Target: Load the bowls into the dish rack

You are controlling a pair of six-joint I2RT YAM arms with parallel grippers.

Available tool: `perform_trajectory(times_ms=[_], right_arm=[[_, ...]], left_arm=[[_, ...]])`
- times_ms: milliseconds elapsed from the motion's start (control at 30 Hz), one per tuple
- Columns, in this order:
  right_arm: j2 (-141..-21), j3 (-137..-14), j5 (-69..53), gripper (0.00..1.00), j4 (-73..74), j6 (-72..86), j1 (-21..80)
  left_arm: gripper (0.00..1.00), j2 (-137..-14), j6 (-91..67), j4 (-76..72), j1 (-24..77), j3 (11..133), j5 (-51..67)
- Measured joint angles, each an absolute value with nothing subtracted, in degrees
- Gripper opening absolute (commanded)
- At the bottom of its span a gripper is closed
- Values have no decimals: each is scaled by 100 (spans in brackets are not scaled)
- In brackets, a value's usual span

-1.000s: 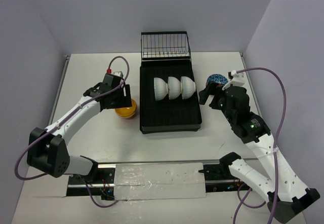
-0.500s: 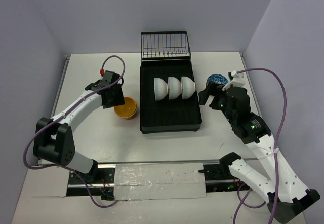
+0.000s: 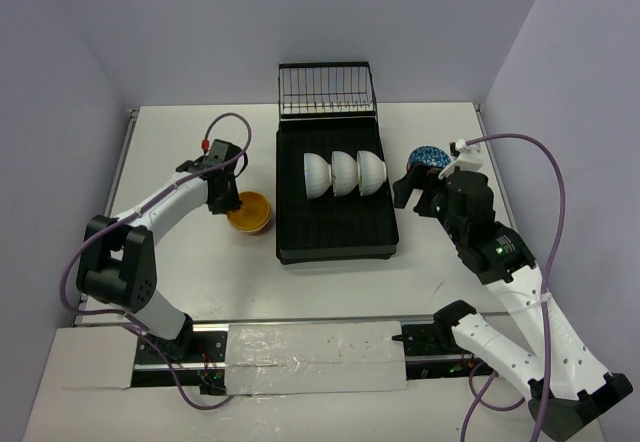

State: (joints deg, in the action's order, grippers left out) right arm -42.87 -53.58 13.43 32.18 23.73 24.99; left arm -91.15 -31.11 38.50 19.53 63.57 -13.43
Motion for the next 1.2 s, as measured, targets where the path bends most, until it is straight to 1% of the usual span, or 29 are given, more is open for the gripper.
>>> perform_trajectory(times_ms=[100, 133, 200, 267, 300, 333, 567, 767, 1033, 1200], right_arm=[[-4287, -5358, 1345, 98, 3218, 2340, 2499], [-4287, -5358, 1343, 98, 3218, 2329, 2499], [-4287, -5358, 1345, 98, 3218, 2309, 2499], [-4287, -5358, 1343, 98, 3218, 2307, 2499], [-4287, -5358, 1343, 98, 3218, 2305, 2499], [-4287, -5358, 1341, 98, 3218, 2305, 2499], [-4246, -5356, 1297, 98, 3218, 2303, 2499], [-4222, -5356, 1275, 98, 3218, 2287, 2499], [-4195, -5356, 1288, 98, 3218, 2241, 2499], [-4115, -5356, 1304, 98, 3221, 2178, 2499]], left_arm=[[22, -9120, -3116, 3850, 1951, 6396, -1345], [19, -9126, -3114, 3852, 1951, 6403, -1347], [17, -9142, -3114, 3854, 1951, 6407, -1352], [10, -9150, -3116, 3859, 1951, 6407, -1358], [4, -9153, -3111, 3865, 1953, 6407, -1350], [1, -9155, -3124, 3874, 1953, 6407, -1343], [0, -9157, -3109, 3994, 1953, 6539, -1369], [0, -9039, -2941, 4272, 1951, 7011, -1566], [0, -8556, -2115, 4187, 1951, 8042, -2025], [0, -8576, -1197, 3551, 1949, 8860, -2158]])
